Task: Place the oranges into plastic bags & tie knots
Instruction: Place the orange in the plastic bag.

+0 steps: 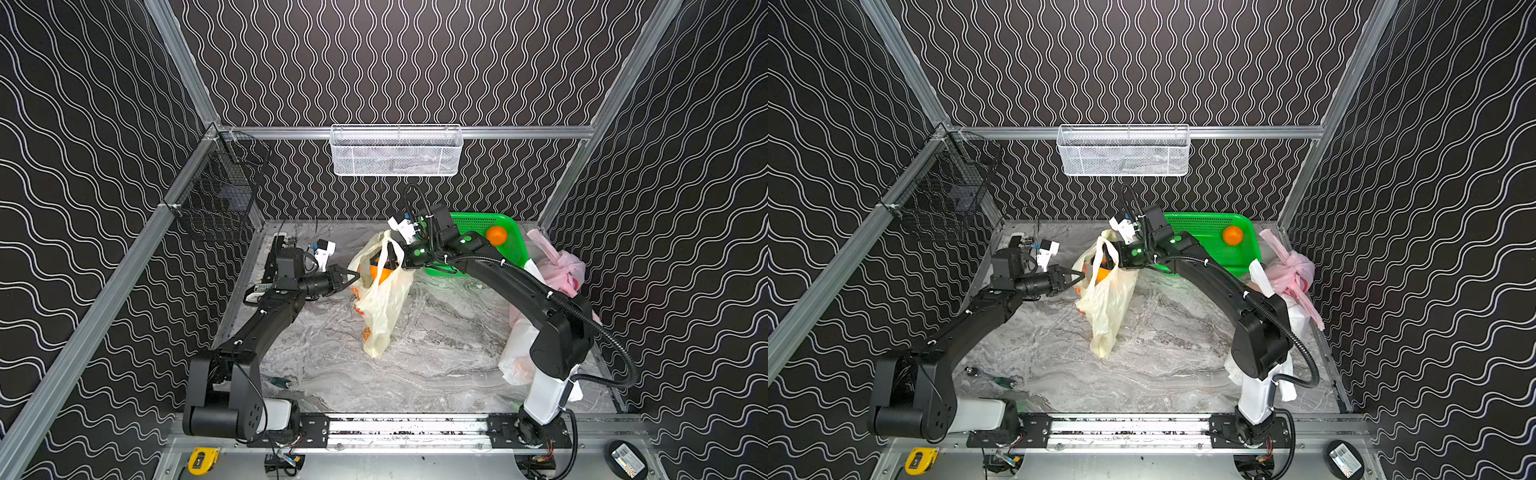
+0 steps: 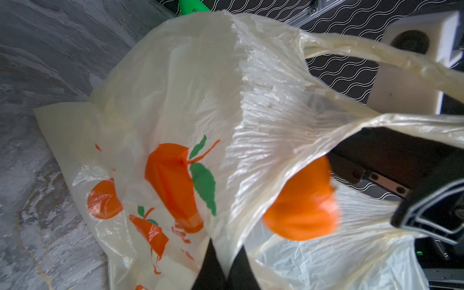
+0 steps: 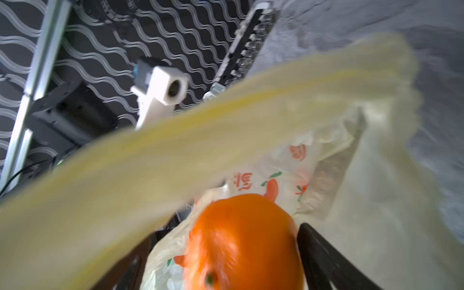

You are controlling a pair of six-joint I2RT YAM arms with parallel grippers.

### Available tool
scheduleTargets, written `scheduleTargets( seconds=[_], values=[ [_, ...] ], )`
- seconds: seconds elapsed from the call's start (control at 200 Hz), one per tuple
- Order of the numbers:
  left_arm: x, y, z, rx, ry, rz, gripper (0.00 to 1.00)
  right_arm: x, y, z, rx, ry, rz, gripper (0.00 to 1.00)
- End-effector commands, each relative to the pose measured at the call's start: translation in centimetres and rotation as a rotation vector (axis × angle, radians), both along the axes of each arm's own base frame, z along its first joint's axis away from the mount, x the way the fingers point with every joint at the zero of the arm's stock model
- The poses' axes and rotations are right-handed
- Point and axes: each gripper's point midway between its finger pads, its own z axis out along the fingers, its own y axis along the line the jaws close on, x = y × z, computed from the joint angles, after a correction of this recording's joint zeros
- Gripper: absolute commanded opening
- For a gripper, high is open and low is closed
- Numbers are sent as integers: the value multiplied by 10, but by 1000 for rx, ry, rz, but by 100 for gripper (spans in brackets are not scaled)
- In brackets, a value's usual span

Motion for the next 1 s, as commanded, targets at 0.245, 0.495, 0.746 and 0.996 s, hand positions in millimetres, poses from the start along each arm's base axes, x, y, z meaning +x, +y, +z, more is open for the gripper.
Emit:
scheduleTargets(
  seconds=[0.245,0.495,0.746,0.996],
  values=[
    [3,3,3,31,-16,3,0,6,-73,33,-136,-217,-282,88],
    [-4,18,-8,229,22,15,0,33,-163,29,-207,-260,-638,88],
    [-13,35,-13,399,55,11,0,92,-210,-24,-181,-98,-783,89],
    [-14,53,-18,545,74,33,0,167,-198,-76,-164,13,-736,87]
  ],
)
